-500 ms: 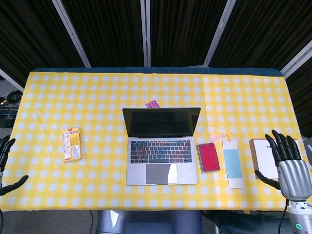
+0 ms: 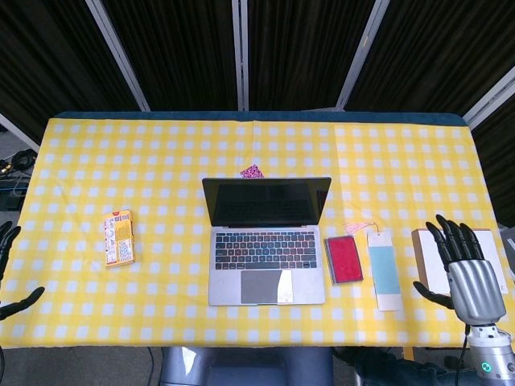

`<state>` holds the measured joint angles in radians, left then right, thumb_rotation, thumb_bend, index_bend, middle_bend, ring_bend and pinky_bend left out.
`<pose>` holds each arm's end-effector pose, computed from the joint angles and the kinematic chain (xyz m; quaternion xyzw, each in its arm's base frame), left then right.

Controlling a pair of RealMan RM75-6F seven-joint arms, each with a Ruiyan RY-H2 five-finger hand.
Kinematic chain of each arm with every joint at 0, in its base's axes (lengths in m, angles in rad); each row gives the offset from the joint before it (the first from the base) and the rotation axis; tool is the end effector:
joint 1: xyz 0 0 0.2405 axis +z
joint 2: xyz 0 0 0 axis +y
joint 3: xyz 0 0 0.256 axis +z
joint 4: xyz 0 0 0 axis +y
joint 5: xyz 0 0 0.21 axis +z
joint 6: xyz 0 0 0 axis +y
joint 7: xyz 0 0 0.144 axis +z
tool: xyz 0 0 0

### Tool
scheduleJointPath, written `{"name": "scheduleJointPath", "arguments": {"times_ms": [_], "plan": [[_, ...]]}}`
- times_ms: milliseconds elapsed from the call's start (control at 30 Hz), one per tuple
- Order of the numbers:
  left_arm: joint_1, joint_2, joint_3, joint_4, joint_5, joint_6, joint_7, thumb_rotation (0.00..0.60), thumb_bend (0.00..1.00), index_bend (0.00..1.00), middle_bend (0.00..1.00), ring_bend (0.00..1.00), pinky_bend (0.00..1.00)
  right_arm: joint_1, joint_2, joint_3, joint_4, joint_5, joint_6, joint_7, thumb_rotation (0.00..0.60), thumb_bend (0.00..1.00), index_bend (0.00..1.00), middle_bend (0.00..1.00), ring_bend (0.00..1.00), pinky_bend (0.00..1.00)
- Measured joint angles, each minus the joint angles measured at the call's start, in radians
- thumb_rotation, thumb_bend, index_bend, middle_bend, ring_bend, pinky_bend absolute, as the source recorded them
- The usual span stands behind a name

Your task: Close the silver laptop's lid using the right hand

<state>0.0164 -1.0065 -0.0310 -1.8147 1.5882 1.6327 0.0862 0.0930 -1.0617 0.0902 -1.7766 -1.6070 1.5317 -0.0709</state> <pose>-0.2773 0.1451 0.1896 -0.5737 -0.3622 -0.4145 0.6065 -0.2600 -0.1871 0.1700 0.6054 -0.3438 0.4493 0.5598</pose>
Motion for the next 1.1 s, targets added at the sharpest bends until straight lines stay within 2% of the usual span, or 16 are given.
{"name": "scheduleJointPath", "arguments": {"times_ms": [33,100,133,167,267,333,433,567,767,967,1100], "plan": [[-0.003,0.000,-0.002,0.000,-0.007,-0.006,0.001,0.600,0.00,0.00,0.00,0.00,0.00,0.011,0.004,0.002,0.001,0.004,-0.021,0.000,0.600,0.07,0.00,0.00,0.00,0.00],[-0.011,-0.003,-0.010,0.003,-0.024,-0.021,0.004,0.600,0.00,0.00,0.00,0.00,0.00,0.045,0.017,0.013,0.001,0.017,-0.077,0.001,0.600,0.23,0.00,0.00,0.00,0.00],[-0.017,-0.005,-0.014,0.005,-0.030,-0.028,0.006,0.600,0.00,0.00,0.00,0.00,0.00,0.064,0.024,0.021,0.000,0.024,-0.104,0.003,0.600,0.35,0.00,0.00,0.00,0.00],[-0.023,-0.010,-0.019,0.010,-0.037,-0.036,0.009,0.600,0.00,0.00,0.00,0.00,0.00,0.092,0.035,0.034,-0.001,0.034,-0.142,0.005,0.600,0.46,0.00,0.00,0.00,0.00],[-0.034,-0.020,-0.028,0.021,-0.058,-0.054,0.015,0.600,0.00,0.00,0.00,0.00,0.00,0.173,0.065,0.075,-0.006,0.063,-0.242,0.019,0.600,0.67,0.00,0.00,0.00,0.00],[-0.041,-0.025,-0.033,0.025,-0.074,-0.068,0.019,0.600,0.00,0.00,0.00,0.00,0.00,0.225,0.083,0.101,-0.010,0.081,-0.304,0.037,0.600,0.84,0.00,0.00,0.00,0.00],[-0.054,-0.032,-0.043,0.030,-0.102,-0.091,0.026,0.600,0.00,0.00,0.00,0.00,0.00,0.313,0.110,0.142,-0.016,0.114,-0.410,0.079,0.600,0.98,0.00,0.00,0.00,0.00],[-0.070,-0.039,-0.057,0.036,-0.138,-0.118,0.036,0.600,0.00,0.00,0.00,0.00,0.00,0.428,0.133,0.203,-0.018,0.172,-0.547,0.133,0.600,1.00,0.00,0.00,0.00,0.00],[-0.084,-0.043,-0.068,0.044,-0.173,-0.143,0.040,0.600,0.00,0.00,0.00,0.00,0.00,0.585,0.130,0.268,-0.006,0.294,-0.733,0.178,0.600,1.00,0.00,0.00,0.00,0.00],[-0.086,-0.043,-0.072,0.048,-0.189,-0.145,0.041,0.600,0.00,0.00,0.00,0.00,0.00,0.718,0.075,0.294,0.045,0.444,-0.874,0.177,0.600,1.00,0.01,0.00,0.00,0.00],[-0.087,-0.044,-0.072,0.050,-0.199,-0.148,0.043,0.600,0.00,0.00,0.00,0.00,0.00,0.790,0.029,0.286,0.097,0.536,-0.941,0.148,0.600,1.00,0.02,0.00,0.00,0.00]]}}
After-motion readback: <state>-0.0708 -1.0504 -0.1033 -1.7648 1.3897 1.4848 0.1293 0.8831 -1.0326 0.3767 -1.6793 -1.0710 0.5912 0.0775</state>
